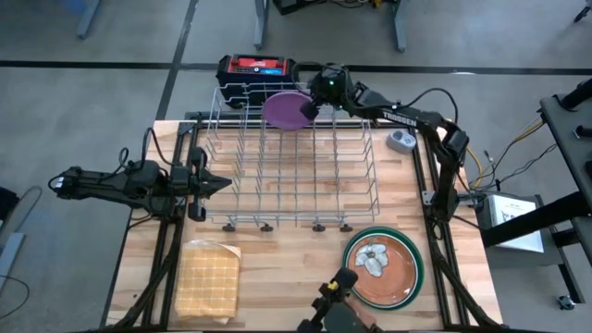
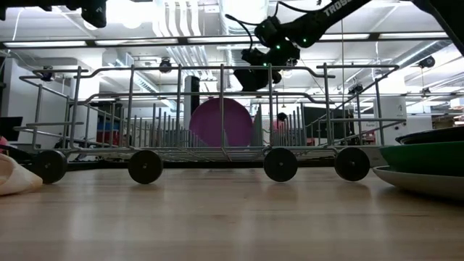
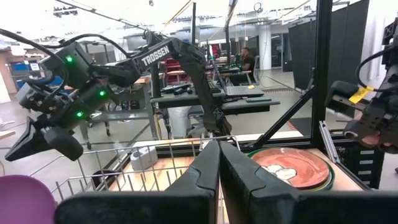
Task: Sort dishes
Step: Put the purple plate into the dish rack, then put the orange plate into the dish rack
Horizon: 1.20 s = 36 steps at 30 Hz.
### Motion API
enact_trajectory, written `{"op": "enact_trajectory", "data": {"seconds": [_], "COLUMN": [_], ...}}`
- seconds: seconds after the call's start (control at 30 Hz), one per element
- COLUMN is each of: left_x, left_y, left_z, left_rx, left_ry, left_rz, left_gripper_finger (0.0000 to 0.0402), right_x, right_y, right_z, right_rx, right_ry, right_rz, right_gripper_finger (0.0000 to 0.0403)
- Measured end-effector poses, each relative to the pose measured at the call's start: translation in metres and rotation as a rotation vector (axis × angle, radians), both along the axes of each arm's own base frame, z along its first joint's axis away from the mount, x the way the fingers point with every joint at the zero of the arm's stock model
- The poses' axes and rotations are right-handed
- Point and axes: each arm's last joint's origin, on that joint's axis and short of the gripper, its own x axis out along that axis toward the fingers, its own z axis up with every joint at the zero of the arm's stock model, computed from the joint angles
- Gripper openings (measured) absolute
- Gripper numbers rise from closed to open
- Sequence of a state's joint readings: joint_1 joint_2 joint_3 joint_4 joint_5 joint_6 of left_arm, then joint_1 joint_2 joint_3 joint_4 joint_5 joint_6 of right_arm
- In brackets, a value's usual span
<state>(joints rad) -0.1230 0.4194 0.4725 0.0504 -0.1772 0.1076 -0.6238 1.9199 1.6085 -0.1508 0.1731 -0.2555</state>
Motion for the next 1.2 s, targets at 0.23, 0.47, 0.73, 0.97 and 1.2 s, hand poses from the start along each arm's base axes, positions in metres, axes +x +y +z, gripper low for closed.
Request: {"op": "enact_trajectory", "data": {"seconds": [0.23,0.47,0.73,0.97,1.2], "left_x": [0.0,0.0,0.0,0.0,0.002], "left_y": [0.0,0.0,0.0,0.0,0.0], "left_z": [0.0,0.0,0.0,0.0,0.002], "left_rx": [-0.003,-0.004,-0.004,-0.004,0.01], "left_ry": [0.0,0.0,0.0,-0.001,-0.016], "left_rz": [0.0,0.0,0.0,0.0,0.002], "left_gripper_finger": [0.0,0.0,0.0,0.0,0.0], "right_x": [0.009,0.016,0.012,-0.007,-0.038], "right_y": [-0.004,-0.001,0.002,0.025,0.099], "right_z": [-0.023,-0.023,-0.011,0.031,0.077], "right_rx": [0.032,0.013,-0.024,-0.073,-0.011], "right_ry": [0.04,-0.006,0.008,0.033,-0.033], "right_rz": [0.002,0.038,-0.01,-0.041,0.064], "right_gripper_finger": [0.0,0.0,0.0,0.0,0.0]}}
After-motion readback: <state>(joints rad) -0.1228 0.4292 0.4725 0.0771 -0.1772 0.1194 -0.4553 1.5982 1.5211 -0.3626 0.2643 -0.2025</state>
